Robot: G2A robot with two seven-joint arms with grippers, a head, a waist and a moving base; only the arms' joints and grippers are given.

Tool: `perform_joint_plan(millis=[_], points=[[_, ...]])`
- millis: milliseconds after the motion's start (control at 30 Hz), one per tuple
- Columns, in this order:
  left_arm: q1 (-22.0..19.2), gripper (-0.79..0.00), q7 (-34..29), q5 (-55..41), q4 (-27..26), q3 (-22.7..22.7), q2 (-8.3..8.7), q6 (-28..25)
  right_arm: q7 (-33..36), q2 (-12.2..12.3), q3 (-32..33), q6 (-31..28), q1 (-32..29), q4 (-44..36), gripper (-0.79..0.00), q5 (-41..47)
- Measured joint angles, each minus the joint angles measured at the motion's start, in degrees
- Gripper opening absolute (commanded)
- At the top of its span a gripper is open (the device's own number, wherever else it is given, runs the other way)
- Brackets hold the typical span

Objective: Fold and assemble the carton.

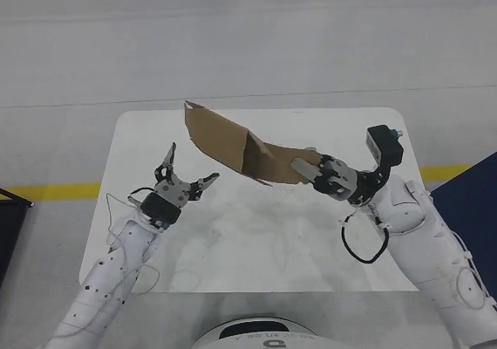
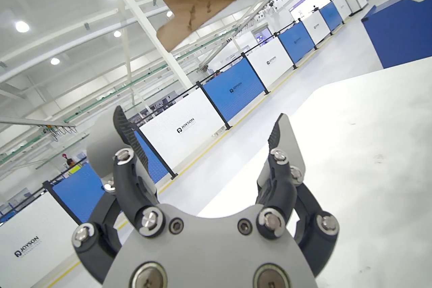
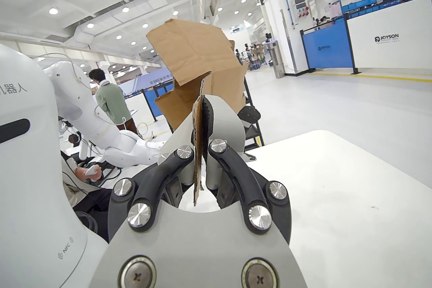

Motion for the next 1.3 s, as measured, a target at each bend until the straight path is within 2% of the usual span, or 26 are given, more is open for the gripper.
perform_joint_plan(millis=[100,233,333,433,567,633,667,700,967,1100,1233,1300], points=[[-0.12,0.0,0.37,6.08,-0.79,-0.83,0.08,7.25,3.42,0.31,-1.43,1.31,0.01,0.36,-0.785,4.36],[-0.15,-0.006,0.8,15.55,-2.71,-0.77,0.06,17.36,11.53,0.96,-3.93,5.44,1.04,1.19,-0.785,16.89],[-0.03,-0.037,1.38,18.72,-3.76,-0.33,-0.05,21.04,13.49,1.02,-4.17,5.74,1.14,1.23,-0.785,22.54],[-0.03,-0.092,1.62,19.03,-4.09,-0.23,-0.12,21.86,12.23,1.0,-4.12,5.65,1.11,1.22,-0.785,18.85],[-0.37,-0.179,2.04,19.22,-3.93,-0.24,-0.15,21.28,12.15,0.94,-4.51,6.04,0.86,0.89,-0.785,18.87],[-0.55,-0.265,2.85,18.4,-3.88,-0.16,-0.19,20.87,12.69,0.79,-5.94,7.42,0.53,0.43,-0.785,22.33],[-0.59,-0.339,3.29,17.94,-3.89,-0.15,-0.21,20.79,13.4,0.77,-6.37,8.08,0.73,0.7,-0.785,23.98],[-0.61,-0.36,3.75,17.49,-3.89,-0.15,-0.23,20.71,14.18,0.75,-6.64,8.71,1.07,1.15,-0.785,25.29],[-0.73,-0.311,3.88,18.71,-2.52,-0.93,-0.21,21.84,20.12,0.27,-8.98,9.54,3.28,3.93,-0.785,36.94],[-0.77,-0.339,3.4,19.59,-2.53,-0.7,-0.32,22.75,21.76,0.03,-9.37,10.15,3.95,4.95,-0.785,38.02],[-1.02,-0.465,3.17,20.08,-2.71,-0.37,-0.43,22.91,22.31,-0.27,-9.66,10.35,4.22,5.13,-0.785,38.06],[-1.14,-0.65,3.3,20.07,-2.75,-0.25,-0.47,22.83,22.45,-0.37,-9.57,10.35,4.22,5.17,-0.785,38.22]])
